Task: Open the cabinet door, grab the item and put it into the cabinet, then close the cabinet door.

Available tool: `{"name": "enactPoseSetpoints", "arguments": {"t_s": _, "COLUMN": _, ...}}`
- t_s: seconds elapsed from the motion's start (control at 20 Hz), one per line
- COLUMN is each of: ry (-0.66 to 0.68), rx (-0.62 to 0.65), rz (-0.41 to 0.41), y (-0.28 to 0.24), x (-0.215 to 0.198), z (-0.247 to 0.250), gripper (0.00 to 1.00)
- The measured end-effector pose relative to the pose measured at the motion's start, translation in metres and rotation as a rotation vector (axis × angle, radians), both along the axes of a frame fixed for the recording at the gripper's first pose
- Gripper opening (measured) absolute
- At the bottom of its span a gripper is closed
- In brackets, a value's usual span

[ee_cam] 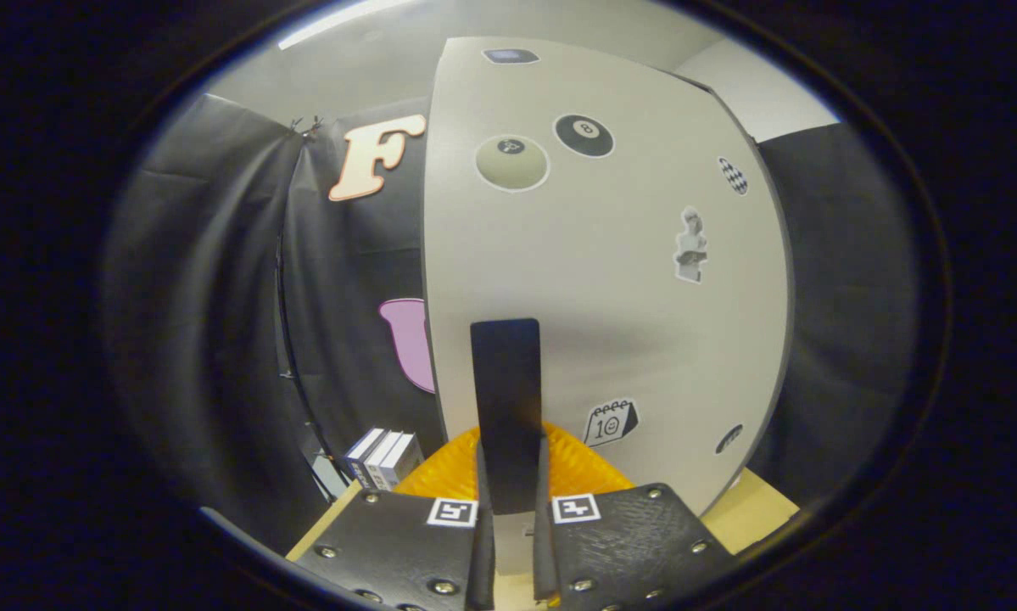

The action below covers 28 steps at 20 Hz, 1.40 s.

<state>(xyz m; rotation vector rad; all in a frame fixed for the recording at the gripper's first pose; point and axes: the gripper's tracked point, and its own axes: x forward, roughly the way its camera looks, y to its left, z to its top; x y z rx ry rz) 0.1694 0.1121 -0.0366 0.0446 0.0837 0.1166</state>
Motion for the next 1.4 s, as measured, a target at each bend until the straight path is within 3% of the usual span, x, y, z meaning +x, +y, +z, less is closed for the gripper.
{"name": "enactPoseSetpoints", "arguments": {"t_s": 0.7, "ry": 0.023, "rx": 0.027, "rz": -0.122, "y": -0.117, "x": -0.131, "z": 0.006, "gripper": 0.17}}
{"name": "enactPoseSetpoints", "arguments": {"t_s": 0.95, "ry": 0.023, "rx": 0.03, "rz": -0.2, "y": -0.165, "x": -0.153, "z": 0.009, "gripper": 0.17}}
{"name": "enactPoseSetpoints", "arguments": {"t_s": 1.4, "ry": 0.032, "rx": 0.034, "rz": -0.271, "y": -0.221, "x": -0.176, "z": 0.015, "gripper": 0.16}}
